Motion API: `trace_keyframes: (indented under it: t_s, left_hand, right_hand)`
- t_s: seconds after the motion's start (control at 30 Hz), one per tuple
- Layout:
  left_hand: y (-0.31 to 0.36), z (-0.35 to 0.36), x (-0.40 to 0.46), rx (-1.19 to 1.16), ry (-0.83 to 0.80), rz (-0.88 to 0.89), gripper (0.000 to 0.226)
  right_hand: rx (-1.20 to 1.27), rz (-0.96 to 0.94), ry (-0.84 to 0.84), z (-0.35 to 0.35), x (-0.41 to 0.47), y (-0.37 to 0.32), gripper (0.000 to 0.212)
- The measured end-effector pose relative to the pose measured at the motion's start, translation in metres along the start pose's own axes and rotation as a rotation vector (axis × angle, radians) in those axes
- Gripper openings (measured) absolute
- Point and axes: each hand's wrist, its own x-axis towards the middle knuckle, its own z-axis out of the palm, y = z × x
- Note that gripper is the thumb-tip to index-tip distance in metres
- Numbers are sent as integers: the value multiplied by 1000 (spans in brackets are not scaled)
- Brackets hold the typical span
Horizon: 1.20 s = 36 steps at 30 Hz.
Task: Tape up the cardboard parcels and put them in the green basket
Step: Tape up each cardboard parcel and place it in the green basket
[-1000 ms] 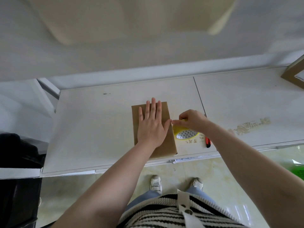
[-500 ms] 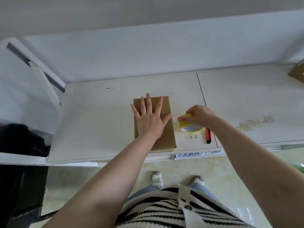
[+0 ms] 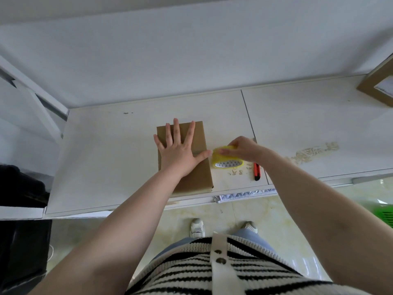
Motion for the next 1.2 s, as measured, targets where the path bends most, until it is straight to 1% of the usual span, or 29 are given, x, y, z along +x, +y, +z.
trace_keyframes:
  t_s: [0.03,0.13,0.2,0.27,0.33,0.4,0.43,0.47,0.63,0.73,0.8,0.87,0.9,0.97,1.0,1.03,1.07,1.13,1.2]
  left_hand:
    - [0,1,0,3,-1,0,102]
    - [0,2,1,6,-5,-1,102]
    - [0,1,1,18,-15,-5,103]
    - [-1,1,2,26,-35,-14,103]
    - [-1,1,3,22,-52,-18,102]
    - [0,1,3,15,-55,-16,100]
    - [1,0,2,17,-54,-15,99]
    - [1,-1,2,19,-56,-16,99]
    - [1,-3,1,13,-72,-22,102]
    - [2,-3,3,7,-62,-22,102]
    - [2,-3,3,9,-66,-24,103]
    - [2,-3,3,15,-66,-24,104]
    - [2,-3,2,16,-63,-22,105]
    - [2,-3,2,16,-63,-20,106]
    - [2,-4,2,17,-63,-20,106]
    - [3,-4,2,18,-64,-21,105]
    - [3,-4,1,18,-63,-21,105]
    - [3,-4,1,19,-56,-18,103]
    - [3,-4,1,13,-47,-16,103]
  right_hand:
    - [-36,11,18,0,1,-1,70]
    - [-279,58,59,-8,2,-13,72]
    - [-416,59,50,-13,5,-22,76]
    - [-475,46,28,-14,5,-24,82]
    - [-390,33,-10,-15,0,-15,81]
    - [-237,33,-13,-14,-5,-3,70]
    - [-199,32,2,-13,-6,0,65]
    - [-194,32,22,-13,-6,1,62]
    - [-250,42,81,-12,0,-2,62]
    - [-153,15,101,-9,-5,5,52]
    - [5,-11,156,-6,-9,9,40]
    - [125,-3,313,-4,-12,15,35]
    - [129,45,425,-3,-14,20,35]
    - [45,228,625,-1,-21,32,33]
    - [-6,322,665,1,-25,39,30]
    - [-46,394,649,4,-28,44,29]
    - [-69,442,595,8,-31,48,31]
    - [-68,483,492,16,-33,51,33]
    - [-32,492,472,21,-31,52,31]
